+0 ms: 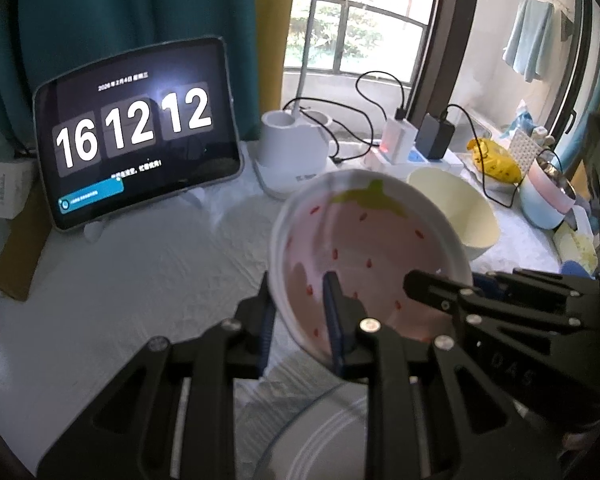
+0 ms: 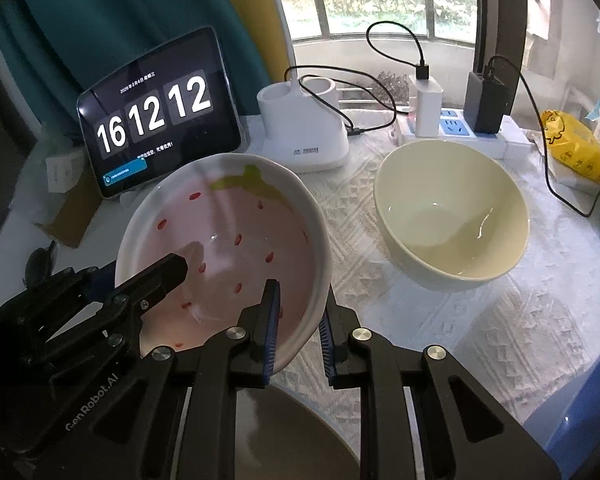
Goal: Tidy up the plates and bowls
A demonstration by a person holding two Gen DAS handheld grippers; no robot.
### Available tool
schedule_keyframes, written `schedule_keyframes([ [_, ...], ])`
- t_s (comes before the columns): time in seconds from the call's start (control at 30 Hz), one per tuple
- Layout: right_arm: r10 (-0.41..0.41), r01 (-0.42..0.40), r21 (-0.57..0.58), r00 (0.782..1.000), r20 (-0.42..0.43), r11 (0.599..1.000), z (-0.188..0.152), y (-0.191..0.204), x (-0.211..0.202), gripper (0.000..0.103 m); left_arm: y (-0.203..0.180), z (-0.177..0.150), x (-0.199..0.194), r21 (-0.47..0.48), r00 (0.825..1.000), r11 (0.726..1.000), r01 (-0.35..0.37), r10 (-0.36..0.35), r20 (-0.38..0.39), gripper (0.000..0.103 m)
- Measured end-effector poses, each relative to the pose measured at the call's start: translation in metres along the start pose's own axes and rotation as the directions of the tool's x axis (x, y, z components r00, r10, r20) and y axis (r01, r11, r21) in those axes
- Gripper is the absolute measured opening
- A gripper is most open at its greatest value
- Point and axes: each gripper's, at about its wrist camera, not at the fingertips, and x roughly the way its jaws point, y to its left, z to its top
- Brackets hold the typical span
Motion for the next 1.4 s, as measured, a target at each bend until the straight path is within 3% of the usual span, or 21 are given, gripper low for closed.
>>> schedule_keyframes([
  [0.9,-0.005,0.002,0.025,0.995,0.100,1.000,-0.017,-0.016,-0.064,0.020,-0.039,-0.001,-0.046,0.041,0.998,0.999,0.029,-0.031,0.053,0.024],
  [1.4,-0.039,0.030,0.060,0.987,0.153,0.998,-0.031,-0.040,-0.101,0.020,-0.079,-0.006,-0.064,0.074,0.995,0.995,0.070,-0.075,0.065,0.024],
])
